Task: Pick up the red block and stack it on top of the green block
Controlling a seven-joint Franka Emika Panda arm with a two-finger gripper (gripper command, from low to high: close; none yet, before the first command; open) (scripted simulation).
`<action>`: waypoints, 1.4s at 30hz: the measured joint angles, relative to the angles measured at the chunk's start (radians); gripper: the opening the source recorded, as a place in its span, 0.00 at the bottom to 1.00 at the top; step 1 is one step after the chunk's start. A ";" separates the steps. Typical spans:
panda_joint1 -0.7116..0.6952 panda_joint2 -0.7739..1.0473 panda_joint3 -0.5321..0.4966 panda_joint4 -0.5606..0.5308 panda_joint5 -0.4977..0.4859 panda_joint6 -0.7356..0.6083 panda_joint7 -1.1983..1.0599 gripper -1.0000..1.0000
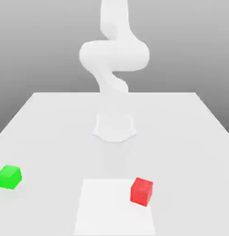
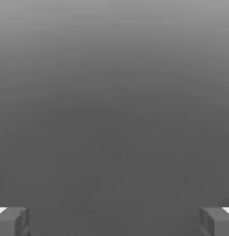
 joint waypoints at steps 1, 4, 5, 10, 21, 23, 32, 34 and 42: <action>-0.021 0.029 0.028 -0.013 -0.023 0.012 0.035 0.50; -0.080 0.112 0.102 -0.049 -0.085 0.047 0.131 0.50; -0.098 0.140 0.124 -0.061 -0.105 0.057 0.163 0.50; -0.181 0.283 0.221 -0.118 -0.201 0.109 0.316 0.50; -0.264 0.583 0.314 -0.245 -0.347 0.229 0.604 0.50; -0.263 0.628 0.316 -0.270 -0.348 0.256 0.638 0.50; -0.229 0.750 0.349 -0.392 -0.147 0.405 0.646 0.50; -0.211 0.755 0.373 -0.420 -0.036 0.437 0.601 0.50; -0.193 0.832 0.355 -0.410 -0.042 0.521 0.626 0.50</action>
